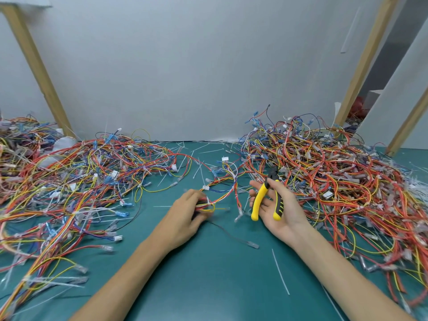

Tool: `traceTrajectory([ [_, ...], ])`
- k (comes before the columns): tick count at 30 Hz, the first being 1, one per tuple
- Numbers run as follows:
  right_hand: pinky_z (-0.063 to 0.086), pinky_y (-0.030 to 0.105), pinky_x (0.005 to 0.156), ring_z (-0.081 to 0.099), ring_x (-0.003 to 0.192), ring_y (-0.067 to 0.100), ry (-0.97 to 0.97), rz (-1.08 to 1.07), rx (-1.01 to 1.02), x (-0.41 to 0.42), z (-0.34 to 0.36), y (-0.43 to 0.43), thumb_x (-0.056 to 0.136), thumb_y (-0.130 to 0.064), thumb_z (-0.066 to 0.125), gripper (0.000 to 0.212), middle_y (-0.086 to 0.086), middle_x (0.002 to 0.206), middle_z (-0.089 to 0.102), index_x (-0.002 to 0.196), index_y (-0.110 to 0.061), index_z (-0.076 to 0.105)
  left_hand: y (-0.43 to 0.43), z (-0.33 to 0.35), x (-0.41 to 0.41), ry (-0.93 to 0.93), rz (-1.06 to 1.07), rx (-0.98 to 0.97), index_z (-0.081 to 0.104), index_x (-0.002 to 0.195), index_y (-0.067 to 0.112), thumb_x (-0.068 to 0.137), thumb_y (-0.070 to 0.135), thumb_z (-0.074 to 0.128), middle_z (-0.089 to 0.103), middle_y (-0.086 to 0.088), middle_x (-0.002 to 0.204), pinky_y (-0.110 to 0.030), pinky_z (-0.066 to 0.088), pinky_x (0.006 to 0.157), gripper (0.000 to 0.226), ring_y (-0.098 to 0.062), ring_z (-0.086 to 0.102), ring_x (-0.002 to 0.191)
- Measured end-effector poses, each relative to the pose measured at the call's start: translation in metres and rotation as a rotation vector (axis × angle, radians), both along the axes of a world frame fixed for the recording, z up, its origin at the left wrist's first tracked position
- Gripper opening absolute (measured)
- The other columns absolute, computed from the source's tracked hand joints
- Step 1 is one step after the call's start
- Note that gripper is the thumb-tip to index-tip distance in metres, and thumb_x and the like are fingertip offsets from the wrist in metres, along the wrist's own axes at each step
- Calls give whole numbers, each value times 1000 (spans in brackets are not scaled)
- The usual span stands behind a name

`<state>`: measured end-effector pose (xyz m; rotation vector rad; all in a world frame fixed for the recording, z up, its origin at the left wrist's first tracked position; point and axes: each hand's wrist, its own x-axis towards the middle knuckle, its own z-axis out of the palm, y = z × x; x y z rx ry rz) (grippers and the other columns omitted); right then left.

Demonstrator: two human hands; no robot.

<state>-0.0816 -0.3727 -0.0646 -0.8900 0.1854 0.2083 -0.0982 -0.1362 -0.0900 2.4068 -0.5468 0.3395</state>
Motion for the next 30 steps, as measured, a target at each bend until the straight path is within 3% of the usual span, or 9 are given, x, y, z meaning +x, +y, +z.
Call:
traceTrajectory([
  [2, 50, 31, 76, 63, 78, 21, -7, -39, 2, 1, -1, -1, 86, -41, 64, 43, 13, 87, 72, 109, -6, 71, 2, 1, 2, -37, 81, -32, 65, 96, 9, 91, 4, 59, 62, 4, 90, -28, 33, 110, 10, -15, 57, 87],
  [4, 50, 31, 78, 62, 73, 19, -14, -33, 23, 2, -2, -2, 84, -53, 61, 54, 11, 80, 69, 120, -14, 69, 3, 4, 1, -70, 172, -83, 64, 83, 9, 88, -5, 53, 60, 4, 73, -29, 29, 111, 18, -19, 53, 74],
  [7, 55, 45, 79, 61, 71, 24, -58, 16, 80, 1, -2, -1, 80, -66, 56, 62, 7, 76, 59, 127, -26, 65, 5, 9, -2, -94, 245, -103, 55, 78, 16, 88, 4, 48, 63, -2, 67, -37, 49, 77, 17, -31, 58, 69],
  [9, 55, 50, 77, 62, 72, 26, -81, 80, 105, -2, 1, 1, 75, -70, 56, 62, 7, 75, 58, 124, -33, 65, 6, 15, -4, -165, 335, -3, 49, 81, 14, 94, 13, 52, 60, -12, 61, -39, 39, 54, 13, -41, 55, 63],
  [12, 48, 33, 60, 51, 63, 21, -103, 145, 13, -8, 3, 5, 79, -65, 58, 54, 5, 75, 53, 125, -35, 64, 4, 27, -9, -315, 411, 167, 54, 85, 6, 91, 16, 62, 55, -15, 48, -31, 27, 45, 14, -41, 53, 46],
  [15, 31, 26, 51, 41, 57, 14, -187, 158, -311, -12, 3, 7, 72, -33, 73, 56, -2, 74, 46, 126, -29, 60, 1, 34, -12, -375, 432, 291, 52, 82, 8, 81, 18, 74, 50, -9, 42, -26, 21, 42, 24, -35, 51, 37],
  [17, 33, 27, 58, 43, 62, 10, -289, 125, -664, -15, 2, 9, 66, -32, 66, 57, -6, 79, 47, 122, -25, 57, 0, 32, -11, -389, 432, 327, 52, 84, 10, 83, 24, 72, 51, -9, 43, -27, 21, 42, 24, -35, 51, 37],
  [22, 40, 24, 86, 50, 101, 7, -721, -55, -1612, -21, -1, 6, 64, -42, 60, 67, -13, 112, 51, 128, -32, 44, -7, 5, -3, -206, 447, 566, 46, 109, 19, 101, 47, 28, 68, -11, 88, -36, 31, 58, 34, -37, 65, 83],
  [30, 34, 31, 101, 38, 114, 14, -787, 125, -1969, -13, 7, -18, 63, -47, 59, 80, -9, 123, 41, 139, -34, 38, -12, -8, 8, -130, 472, 672, 46, 123, 17, 101, 35, 34, 67, -3, 92, -34, 29, 62, 31, -32, 66, 87],
])
